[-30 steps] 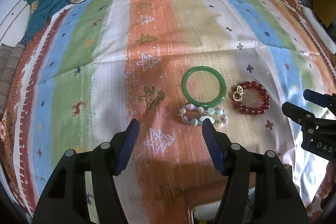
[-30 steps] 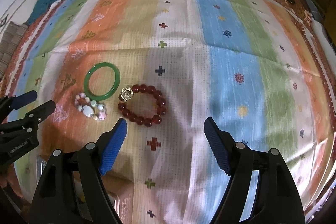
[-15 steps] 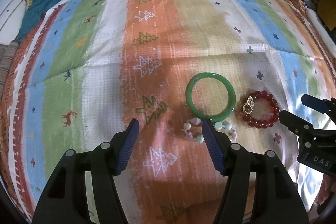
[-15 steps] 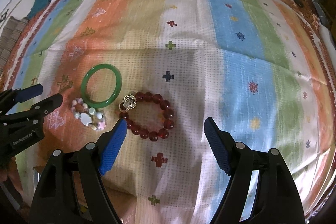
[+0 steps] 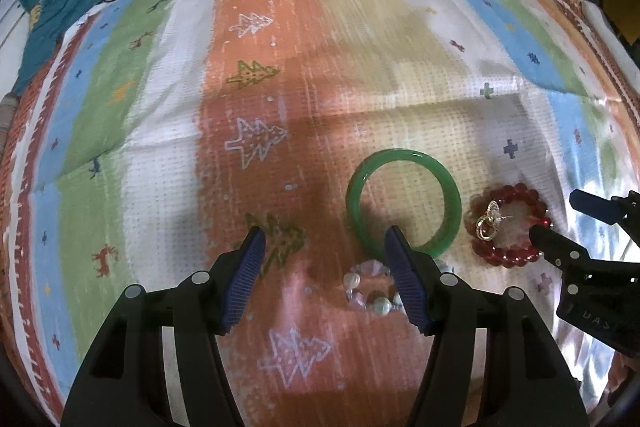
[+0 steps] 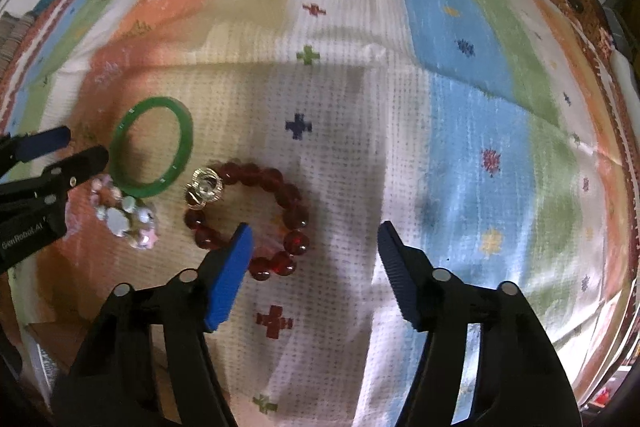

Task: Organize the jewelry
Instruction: 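Grasp the green bangle rim with the left gripper while the right gripper grasps the red bracelet, then lift the green bangle and red bracelet and carry them over the tin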

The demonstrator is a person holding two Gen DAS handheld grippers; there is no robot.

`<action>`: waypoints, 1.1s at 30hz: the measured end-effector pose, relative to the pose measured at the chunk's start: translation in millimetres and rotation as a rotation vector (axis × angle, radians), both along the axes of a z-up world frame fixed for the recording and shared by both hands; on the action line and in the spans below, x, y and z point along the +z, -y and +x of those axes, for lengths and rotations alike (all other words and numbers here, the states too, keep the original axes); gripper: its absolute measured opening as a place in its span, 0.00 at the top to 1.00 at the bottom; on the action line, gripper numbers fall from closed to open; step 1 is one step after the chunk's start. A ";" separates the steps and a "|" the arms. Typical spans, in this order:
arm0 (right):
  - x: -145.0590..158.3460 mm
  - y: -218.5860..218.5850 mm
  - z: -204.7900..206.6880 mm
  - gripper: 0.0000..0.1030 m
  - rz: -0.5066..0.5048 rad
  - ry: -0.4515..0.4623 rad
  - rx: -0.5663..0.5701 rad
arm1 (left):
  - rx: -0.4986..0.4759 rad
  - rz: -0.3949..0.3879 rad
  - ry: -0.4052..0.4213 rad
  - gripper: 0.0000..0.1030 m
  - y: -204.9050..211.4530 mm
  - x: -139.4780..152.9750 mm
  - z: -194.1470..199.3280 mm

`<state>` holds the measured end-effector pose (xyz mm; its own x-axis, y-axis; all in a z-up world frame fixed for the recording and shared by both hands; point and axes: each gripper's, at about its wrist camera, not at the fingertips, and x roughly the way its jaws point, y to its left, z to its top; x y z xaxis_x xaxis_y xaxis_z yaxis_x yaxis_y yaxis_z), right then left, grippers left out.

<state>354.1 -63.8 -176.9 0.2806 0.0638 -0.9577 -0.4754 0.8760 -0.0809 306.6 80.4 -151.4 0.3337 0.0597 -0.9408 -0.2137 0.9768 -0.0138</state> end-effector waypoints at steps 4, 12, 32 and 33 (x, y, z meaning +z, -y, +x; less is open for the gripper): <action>-5.0 3.5 2.1 0.49 -0.009 -0.007 0.002 | -0.034 -0.015 -0.028 0.46 3.2 -10.1 11.1; -6.1 -2.8 5.3 0.76 -0.005 0.006 0.035 | -0.036 0.003 -0.052 0.64 1.6 -19.1 13.1; 48.0 6.7 -8.7 0.86 0.111 0.109 0.037 | 0.000 0.035 0.022 0.93 3.8 16.7 -6.9; 50.6 7.6 -11.5 0.86 0.118 0.114 0.039 | 0.001 0.034 0.024 0.93 3.2 18.5 -5.2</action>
<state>342.5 -71.4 -126.3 0.3819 0.1865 -0.9052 -0.5027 0.8638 -0.0341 301.3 77.2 -132.9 0.3563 0.0924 -0.9298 -0.2151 0.9765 0.0146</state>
